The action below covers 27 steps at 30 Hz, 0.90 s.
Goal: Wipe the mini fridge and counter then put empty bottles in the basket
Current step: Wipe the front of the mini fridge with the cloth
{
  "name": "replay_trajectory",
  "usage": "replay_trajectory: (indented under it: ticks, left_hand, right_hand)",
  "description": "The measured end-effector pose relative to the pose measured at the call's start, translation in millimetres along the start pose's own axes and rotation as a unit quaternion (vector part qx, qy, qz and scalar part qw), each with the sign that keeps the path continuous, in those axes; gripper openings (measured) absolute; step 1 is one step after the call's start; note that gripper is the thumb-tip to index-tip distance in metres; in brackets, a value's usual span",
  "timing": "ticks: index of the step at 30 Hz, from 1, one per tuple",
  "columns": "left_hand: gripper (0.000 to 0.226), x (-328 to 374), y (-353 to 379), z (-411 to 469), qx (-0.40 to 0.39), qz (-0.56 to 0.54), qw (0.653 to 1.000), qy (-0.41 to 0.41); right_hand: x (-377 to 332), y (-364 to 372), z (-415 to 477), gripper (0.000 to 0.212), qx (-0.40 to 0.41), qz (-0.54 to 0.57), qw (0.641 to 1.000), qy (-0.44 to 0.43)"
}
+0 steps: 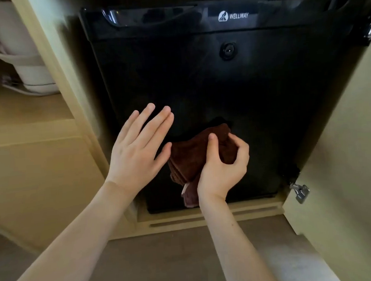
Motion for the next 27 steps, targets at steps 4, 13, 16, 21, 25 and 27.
replay_trajectory:
  ticks: [4, 13, 16, 21, 25, 27]
  left_hand:
    - [0.05, 0.0, 9.3, -19.7, -0.025, 0.011, 1.0, -0.002]
    - [0.05, 1.6, 12.9, -22.7, -0.006, 0.007, 1.0, -0.019]
    - [0.05, 3.8, 12.2, -20.1, -0.005, 0.007, 1.0, -0.021]
    - [0.047, 2.3, 2.3, -13.6, -0.013, 0.002, 1.0, 0.001]
    - [0.048, -3.8, -20.1, 2.7, 0.011, 0.008, 1.0, 0.02]
    - [0.049, -8.1, -29.1, 10.9, 0.018, 0.019, 0.999, 0.021]
  right_hand:
    - [51.6, -22.1, -19.6, 0.028, 0.008, -0.037, 0.998, 0.047]
    - [147.0, -73.4, -57.0, 0.023, 0.028, -0.152, 0.972, 0.177]
    - [146.9, -77.9, -55.5, 0.024, 0.028, -0.136, 0.967, 0.212]
    - [67.7, -62.7, -34.9, 0.024, 0.016, -0.068, 0.99, 0.125]
    - [-23.6, -18.5, -14.4, 0.027, -0.01, 0.029, 0.999, 0.033]
    - [-58.9, 7.5, -8.2, 0.028, -0.027, 0.062, 0.998, -0.001]
Point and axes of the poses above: each hand's wrist, its own z-axis towards the middle knuckle, its own y-axis out of the palm, x = y × z, the point moved 9 cm from there along z, towards the middle knuckle, and after that the axes turned 5 degrees about -z, right-handed, at the moved point
